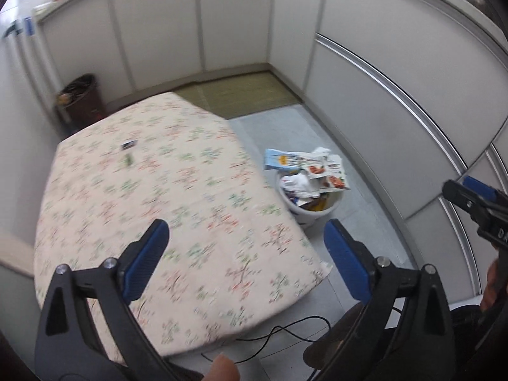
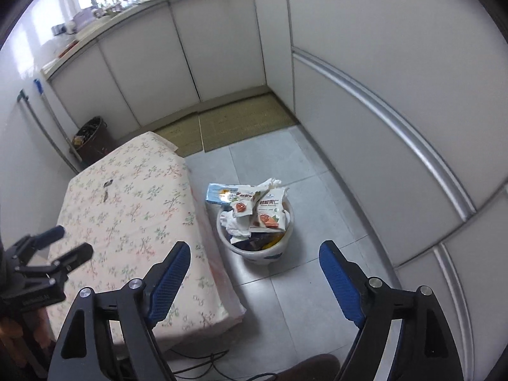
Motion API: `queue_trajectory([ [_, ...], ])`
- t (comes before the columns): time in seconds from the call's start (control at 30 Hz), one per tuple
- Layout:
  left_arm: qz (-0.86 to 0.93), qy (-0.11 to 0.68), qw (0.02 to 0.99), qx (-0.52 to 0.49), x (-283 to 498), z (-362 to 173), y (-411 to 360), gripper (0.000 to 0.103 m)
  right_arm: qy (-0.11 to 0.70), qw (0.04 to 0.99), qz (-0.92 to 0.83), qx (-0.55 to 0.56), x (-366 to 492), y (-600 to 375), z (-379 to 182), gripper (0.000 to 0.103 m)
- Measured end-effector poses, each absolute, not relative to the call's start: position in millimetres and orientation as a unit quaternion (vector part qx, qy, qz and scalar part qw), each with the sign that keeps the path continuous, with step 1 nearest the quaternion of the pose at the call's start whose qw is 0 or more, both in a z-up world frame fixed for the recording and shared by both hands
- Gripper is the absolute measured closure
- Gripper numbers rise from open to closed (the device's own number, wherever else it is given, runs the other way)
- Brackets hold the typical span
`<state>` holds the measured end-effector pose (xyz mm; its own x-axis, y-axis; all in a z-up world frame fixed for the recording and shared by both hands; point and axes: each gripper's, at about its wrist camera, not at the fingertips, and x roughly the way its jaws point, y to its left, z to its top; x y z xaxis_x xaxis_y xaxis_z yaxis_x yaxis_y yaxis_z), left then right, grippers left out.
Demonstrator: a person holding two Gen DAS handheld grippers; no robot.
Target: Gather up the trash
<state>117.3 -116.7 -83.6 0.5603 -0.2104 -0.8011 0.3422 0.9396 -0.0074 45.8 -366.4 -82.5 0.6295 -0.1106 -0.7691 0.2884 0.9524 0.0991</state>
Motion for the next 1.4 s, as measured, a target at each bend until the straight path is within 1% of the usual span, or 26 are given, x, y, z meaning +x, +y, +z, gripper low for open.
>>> queue_trajectory([
  [0.17,-0.103,0.405,0.905,0.084,57.9,-61.9,-84.1,0.002,0.363,0.919,-0.132,0.085,-7.0,-318.4,-54.7,0.017],
  [0.33,-0.085,0.367,0.925,0.048,14.6,-40.0,-53.4,0.002,0.307,0.942,-0.123,0.055,-49.5,-276.5,-26.5,0.016],
  [0.5,-0.064,0.341,0.937,0.033,-4.4,-25.9,-37.7,0.001,0.267,0.956,-0.117,0.028,-73.4,-250.4,-1.1,0.014],
  [0.6,-0.066,0.331,0.941,0.029,-10.0,-18.5,-35.1,0.000,0.252,0.960,-0.121,0.006,-78.5,-236.5,4.4,0.010],
  [0.73,-0.067,0.315,0.946,0.025,-16.5,-11.6,-33.3,0.000,0.248,0.961,-0.124,-0.016,-78.1,-224.0,5.2,0.008],
  [0.97,-0.071,0.307,0.949,0.018,-21.3,-6.2,-31.8,0.000,0.254,0.959,-0.126,-0.014,-77.4,-222.0,-1.2,0.008],
  [1.4,-0.081,0.310,0.947,0.022,-23.4,-7.2,-34.5,0.000,0.248,0.960,-0.130,-0.014,-80.3,-219.1,-0.9,0.008],
])
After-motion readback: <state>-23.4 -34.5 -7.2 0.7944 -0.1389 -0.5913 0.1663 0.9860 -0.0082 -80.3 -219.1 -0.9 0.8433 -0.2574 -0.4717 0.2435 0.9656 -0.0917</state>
